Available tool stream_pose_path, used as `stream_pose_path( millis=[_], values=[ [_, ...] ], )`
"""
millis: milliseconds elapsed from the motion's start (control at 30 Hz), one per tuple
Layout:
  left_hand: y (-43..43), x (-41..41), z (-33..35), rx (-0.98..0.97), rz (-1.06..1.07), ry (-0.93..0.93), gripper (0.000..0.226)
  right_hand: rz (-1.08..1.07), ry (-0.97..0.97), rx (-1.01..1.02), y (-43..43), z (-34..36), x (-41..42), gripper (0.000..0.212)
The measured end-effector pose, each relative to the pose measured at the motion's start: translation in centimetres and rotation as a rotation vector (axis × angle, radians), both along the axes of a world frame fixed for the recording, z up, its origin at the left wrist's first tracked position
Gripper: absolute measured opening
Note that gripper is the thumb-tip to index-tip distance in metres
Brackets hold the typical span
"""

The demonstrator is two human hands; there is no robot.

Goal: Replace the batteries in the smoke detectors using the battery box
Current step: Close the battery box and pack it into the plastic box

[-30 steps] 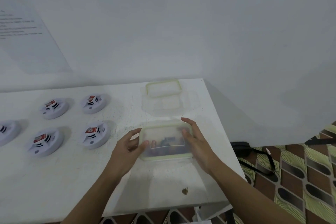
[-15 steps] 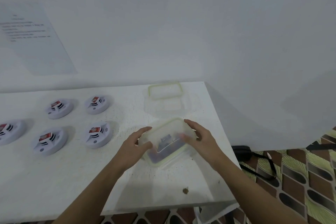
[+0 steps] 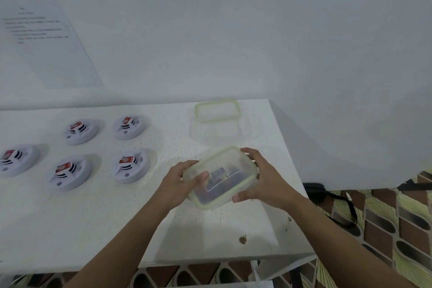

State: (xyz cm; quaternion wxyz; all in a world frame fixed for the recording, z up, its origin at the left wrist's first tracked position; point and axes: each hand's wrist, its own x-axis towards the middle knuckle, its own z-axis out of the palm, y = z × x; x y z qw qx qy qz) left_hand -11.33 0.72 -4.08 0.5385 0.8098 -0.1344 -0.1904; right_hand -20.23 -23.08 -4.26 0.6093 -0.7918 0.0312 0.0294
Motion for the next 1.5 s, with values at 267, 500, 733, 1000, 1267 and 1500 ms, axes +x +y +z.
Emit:
stream_pose_path(
  millis=[267, 500, 733, 1000, 1267, 1500],
  values=[
    [-0.3, -0.4, -0.3, -0.083, 0.207, -0.047, 0.032, -0.053, -0.071, -0.282, 0.2, 0.6, -0.1, 0.111],
    [-0.8, -0.8, -0.3, -0.087, 0.221, -0.088, 0.027, -0.210, -0.166, -0.313, 1.5, -0.7, -0.3, 0.101],
    [-1.2, -0.2, 0.0, -0.008, 0.242, -0.092, 0.041, -0.174, -0.110, -0.284, 0.9, -0.2, -0.9, 0.097],
    [-2.0, -0.6, 0.8, 0.035, 0.230, -0.088, 0.035, -0.231, -0.034, -0.070, -0.5, -0.4, -1.8, 0.044],
    [-1.2, 0.7, 1.1, 0.135, 0.103, -0.017, 0.035, -0.352, -0.130, -0.225, -2.1, 0.1, 1.7, 0.020],
    [-1.4, 9.1, 4.7, 0.131, 0.088, -0.085, 0.017, -0.561, -0.172, -0.244, -4.2, 3.9, 11.3, 0.014]
  ],
)
